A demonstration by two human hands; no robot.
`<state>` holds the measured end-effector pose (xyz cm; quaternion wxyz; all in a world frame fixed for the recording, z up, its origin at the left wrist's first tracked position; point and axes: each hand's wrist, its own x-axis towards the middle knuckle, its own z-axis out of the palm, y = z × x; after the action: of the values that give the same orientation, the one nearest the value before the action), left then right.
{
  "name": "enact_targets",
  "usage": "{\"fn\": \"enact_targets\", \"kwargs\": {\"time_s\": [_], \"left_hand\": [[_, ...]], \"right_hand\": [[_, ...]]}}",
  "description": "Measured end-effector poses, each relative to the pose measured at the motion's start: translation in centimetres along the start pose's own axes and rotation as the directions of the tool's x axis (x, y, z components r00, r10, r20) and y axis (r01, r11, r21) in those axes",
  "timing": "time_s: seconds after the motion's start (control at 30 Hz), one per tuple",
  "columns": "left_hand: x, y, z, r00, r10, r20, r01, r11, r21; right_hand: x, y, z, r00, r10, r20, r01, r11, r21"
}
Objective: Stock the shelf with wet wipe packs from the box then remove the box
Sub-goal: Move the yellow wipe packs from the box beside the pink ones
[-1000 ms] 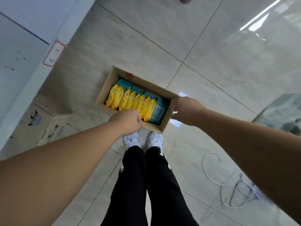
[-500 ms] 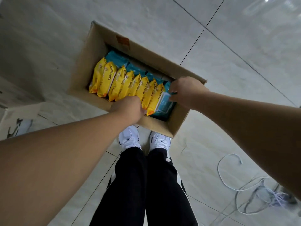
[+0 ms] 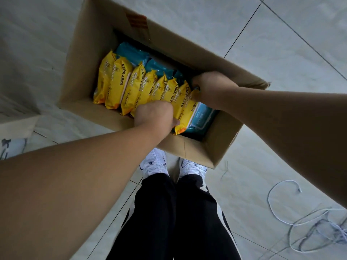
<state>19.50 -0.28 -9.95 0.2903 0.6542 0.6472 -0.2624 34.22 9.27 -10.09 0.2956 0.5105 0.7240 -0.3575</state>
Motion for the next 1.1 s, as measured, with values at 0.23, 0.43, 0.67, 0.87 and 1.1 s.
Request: {"fn": "enact_targets", "kwargs": {"time_s": [0.23, 0.43, 0.67, 0.87, 1.1], "left_hand": [[0.2, -0.1, 1.1, 0.997, -0.012, -0.078, 0.006, 0.997, -0.07], [0.5, -0.9, 2.2, 0.997, -0.072, -0.017, 0.057, 0.897, -0.438], [-0.2, -2.2, 1.2, 0.999, -0.004, 0.032, 0.025, 0.715, -0.698], [-2.6, -3.4, -3.6, 1.0, 0.003, -0.024, -0.019, 0.707, -0.707], [-7.6, -4.8, -12.1, 0.992, 0.012, -0.128, -0.1, 0.705, -0.703]], "right_hand": [[1.4, -0.5, 0.2, 0.996, 0.023, 0.083, -0.02, 0.999, -0.038], [0.9, -0.1, 0.2, 0.995, -0.031, 0.09, 0.039, 0.995, -0.091], [-2.4, 0.6, -0.7, 0.995, -0.083, 0.064, 0.089, 0.991, -0.102], [-7.2, 0.5, -4.0, 0.994, -0.109, 0.006, 0.109, 0.993, -0.048], [-14.5, -0.4, -8.7, 0.989, -0.051, -0.141, 0.082, 0.973, 0.216]]}}
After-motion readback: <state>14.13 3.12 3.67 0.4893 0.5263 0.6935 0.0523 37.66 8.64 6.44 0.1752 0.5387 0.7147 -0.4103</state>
